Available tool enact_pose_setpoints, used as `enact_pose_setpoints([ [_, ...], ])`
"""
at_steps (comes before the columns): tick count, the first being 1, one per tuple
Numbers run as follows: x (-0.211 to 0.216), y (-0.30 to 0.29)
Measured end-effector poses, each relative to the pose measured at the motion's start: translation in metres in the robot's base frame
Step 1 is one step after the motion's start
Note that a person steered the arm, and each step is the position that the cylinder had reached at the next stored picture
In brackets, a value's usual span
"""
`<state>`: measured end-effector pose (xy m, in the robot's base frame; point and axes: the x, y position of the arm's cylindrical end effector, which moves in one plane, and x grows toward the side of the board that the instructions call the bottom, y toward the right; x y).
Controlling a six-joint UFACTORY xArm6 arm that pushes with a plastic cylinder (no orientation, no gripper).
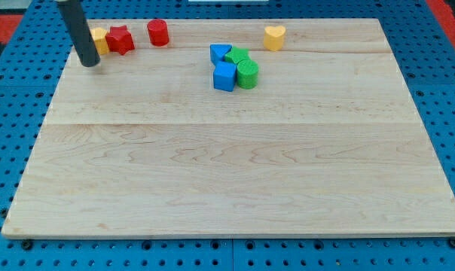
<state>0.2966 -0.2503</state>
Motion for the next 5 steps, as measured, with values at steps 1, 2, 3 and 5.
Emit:
enact_pose_setpoints([
  [1, -0.041, -0.002],
  [2, -0.049, -0.014],
  [3, -0.06, -0.051],
  [5, -0.069, 0.002],
])
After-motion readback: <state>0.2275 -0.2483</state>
